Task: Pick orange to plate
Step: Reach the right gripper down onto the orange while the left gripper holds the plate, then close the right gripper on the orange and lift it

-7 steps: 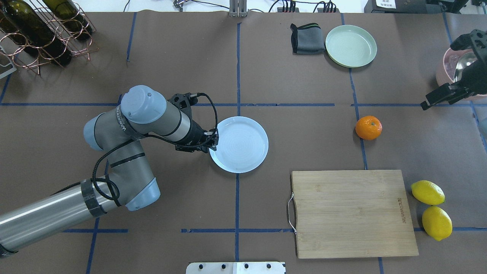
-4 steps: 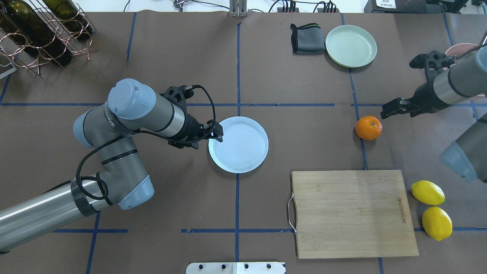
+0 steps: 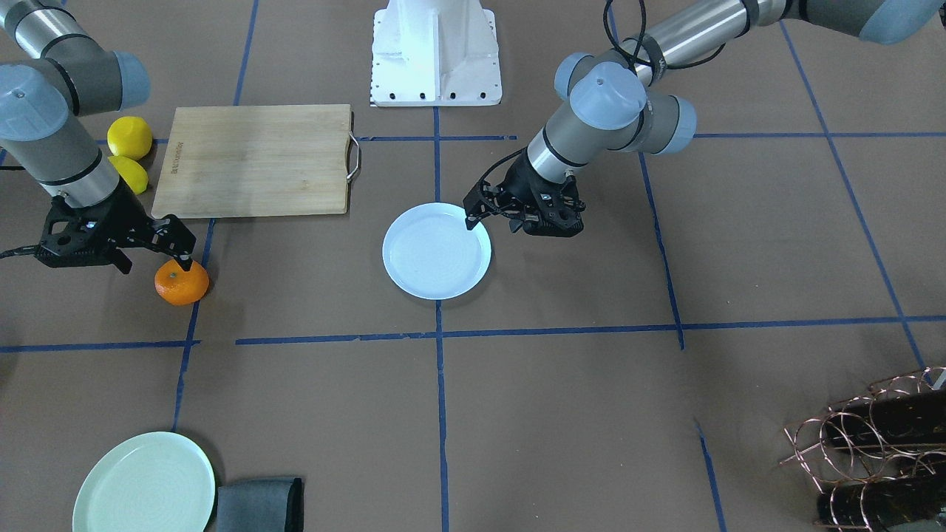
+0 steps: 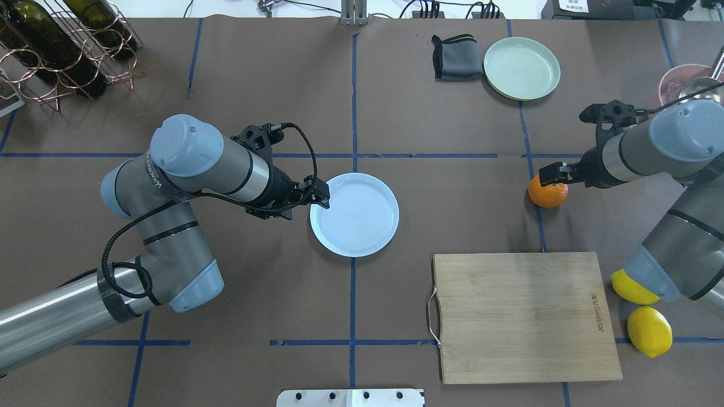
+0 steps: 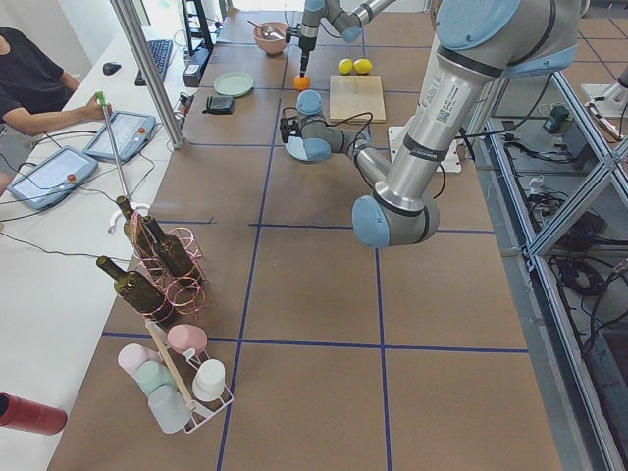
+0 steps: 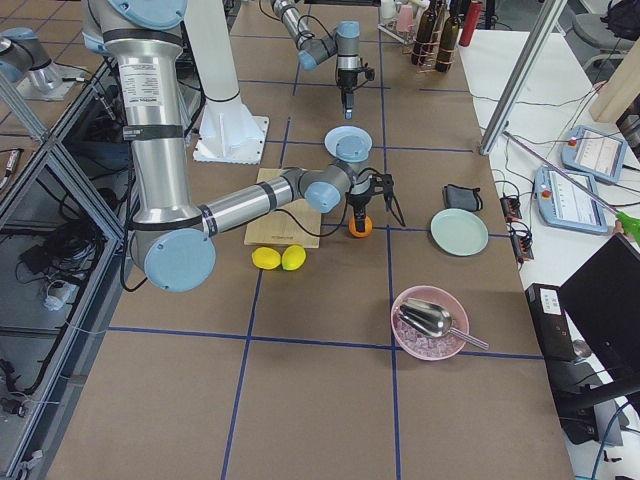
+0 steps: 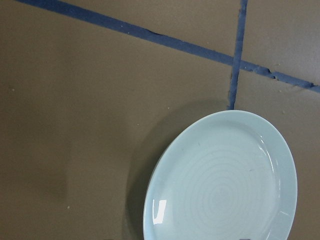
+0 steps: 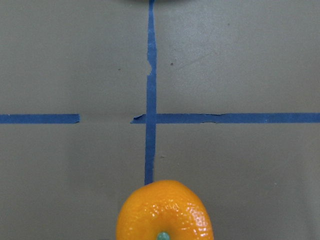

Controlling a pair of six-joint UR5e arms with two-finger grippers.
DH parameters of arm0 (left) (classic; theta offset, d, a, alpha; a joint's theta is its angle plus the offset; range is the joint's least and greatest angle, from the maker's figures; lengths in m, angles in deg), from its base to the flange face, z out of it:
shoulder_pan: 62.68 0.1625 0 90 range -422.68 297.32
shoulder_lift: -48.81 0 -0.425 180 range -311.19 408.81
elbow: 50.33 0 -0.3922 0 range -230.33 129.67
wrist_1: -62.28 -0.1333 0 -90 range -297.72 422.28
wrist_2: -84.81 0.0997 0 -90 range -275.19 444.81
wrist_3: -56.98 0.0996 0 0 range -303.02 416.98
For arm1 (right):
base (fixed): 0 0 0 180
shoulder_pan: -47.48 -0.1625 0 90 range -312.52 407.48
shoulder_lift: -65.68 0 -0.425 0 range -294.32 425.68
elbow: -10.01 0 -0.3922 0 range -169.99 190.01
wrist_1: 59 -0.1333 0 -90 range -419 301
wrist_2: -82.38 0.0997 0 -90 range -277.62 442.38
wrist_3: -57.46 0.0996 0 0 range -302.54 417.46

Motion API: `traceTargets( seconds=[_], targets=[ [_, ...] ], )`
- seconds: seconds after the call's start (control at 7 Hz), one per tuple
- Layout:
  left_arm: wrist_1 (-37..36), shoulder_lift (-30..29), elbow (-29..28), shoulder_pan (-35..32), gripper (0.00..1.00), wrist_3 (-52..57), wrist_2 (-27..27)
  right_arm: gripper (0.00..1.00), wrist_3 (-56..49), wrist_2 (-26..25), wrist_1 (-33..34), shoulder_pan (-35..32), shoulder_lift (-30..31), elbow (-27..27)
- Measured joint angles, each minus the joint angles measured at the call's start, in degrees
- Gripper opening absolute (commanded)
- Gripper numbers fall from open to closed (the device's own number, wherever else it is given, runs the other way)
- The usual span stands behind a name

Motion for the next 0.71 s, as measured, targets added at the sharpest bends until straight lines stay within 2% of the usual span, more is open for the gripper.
traceTargets(
  seconds=[0.71],
  targets=[
    [0.1,0.2,0.0,0.1,0.88,-0.1,0.9,1.00,0.4,-1.4,0.0,2.5,-0.9,2.1]
  ],
)
